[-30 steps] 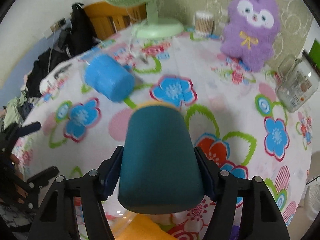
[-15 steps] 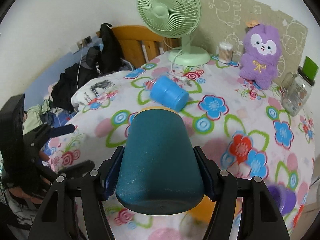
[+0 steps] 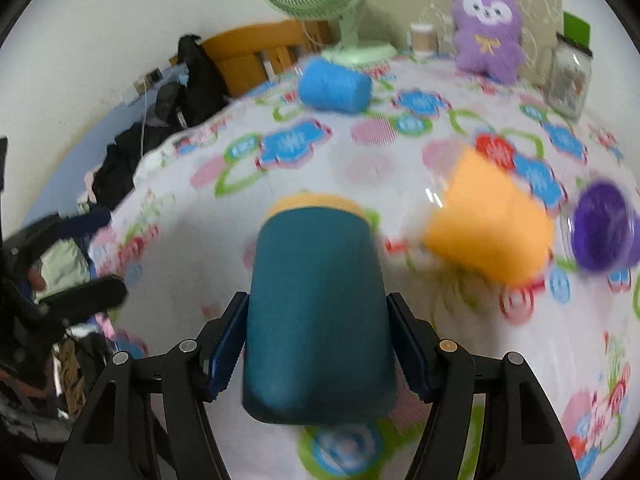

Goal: Flip cup upside down
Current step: 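Lift the teal cup with the right gripper and carry it toward the left tool, then grasp the teal cup with the left gripper while the right gripper releases it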

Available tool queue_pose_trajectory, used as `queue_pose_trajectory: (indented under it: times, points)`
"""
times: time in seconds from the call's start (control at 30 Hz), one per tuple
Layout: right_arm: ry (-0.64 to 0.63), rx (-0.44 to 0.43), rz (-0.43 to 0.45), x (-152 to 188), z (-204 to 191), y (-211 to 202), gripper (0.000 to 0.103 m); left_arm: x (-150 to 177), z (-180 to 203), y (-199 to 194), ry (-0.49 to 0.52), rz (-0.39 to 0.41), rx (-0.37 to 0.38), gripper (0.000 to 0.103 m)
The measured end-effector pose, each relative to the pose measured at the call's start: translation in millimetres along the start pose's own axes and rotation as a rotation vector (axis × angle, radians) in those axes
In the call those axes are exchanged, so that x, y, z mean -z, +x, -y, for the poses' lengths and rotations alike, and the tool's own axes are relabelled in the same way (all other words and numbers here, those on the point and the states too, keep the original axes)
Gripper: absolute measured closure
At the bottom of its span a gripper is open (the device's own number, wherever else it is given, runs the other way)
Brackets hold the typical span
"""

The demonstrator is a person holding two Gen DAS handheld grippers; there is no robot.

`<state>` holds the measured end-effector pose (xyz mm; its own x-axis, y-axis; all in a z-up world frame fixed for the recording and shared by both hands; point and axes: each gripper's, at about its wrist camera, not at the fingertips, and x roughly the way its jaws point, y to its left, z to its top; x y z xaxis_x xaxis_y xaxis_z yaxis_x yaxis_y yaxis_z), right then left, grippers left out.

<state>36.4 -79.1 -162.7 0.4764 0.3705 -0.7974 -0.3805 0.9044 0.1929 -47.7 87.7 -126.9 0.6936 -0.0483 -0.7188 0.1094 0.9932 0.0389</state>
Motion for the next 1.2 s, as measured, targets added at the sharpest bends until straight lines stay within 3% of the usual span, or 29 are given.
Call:
queue_pose_trajectory:
  times: [0.17, 0.3, 0.4, 0.6, 0.77, 0.9, 1.07, 1.2]
  points:
    - [-0.007, 0.049, 0.048, 11, 10, -18, 0.029, 2, 18, -1, 0.052, -0.003, 0.014, 0.0]
    - [0.058, -0.024, 0.124, 14, 24, -43, 0.01, -4, 28, -5, 0.098, 0.014, 0.015, 0.0]
    - [0.116, -0.048, 0.158, 18, 38, -59, 0.01, -10, 35, -6, 0.131, 0.026, 0.014, 0.0]
    - [0.262, -0.014, 0.213, 41, 70, -84, 0.01, -18, 59, -6, 0.225, 0.005, 0.046, 0.0]
    - [0.335, 0.004, 0.249, 61, 89, -94, 0.01, -19, 79, 1, 0.142, -0.08, 0.174, 0.0]
    - [0.354, 0.009, 0.27, 70, 95, -102, 0.01, -18, 98, 8, 0.099, -0.096, 0.163, 0.0]
    - [0.356, 0.006, 0.303, 79, 102, -111, 0.01, -22, 116, 19, 0.007, -0.115, 0.255, 0.0]
    - [0.372, -0.009, 0.309, 89, 106, -114, 0.01, -22, 129, 39, -0.025, -0.142, 0.26, 0.0]
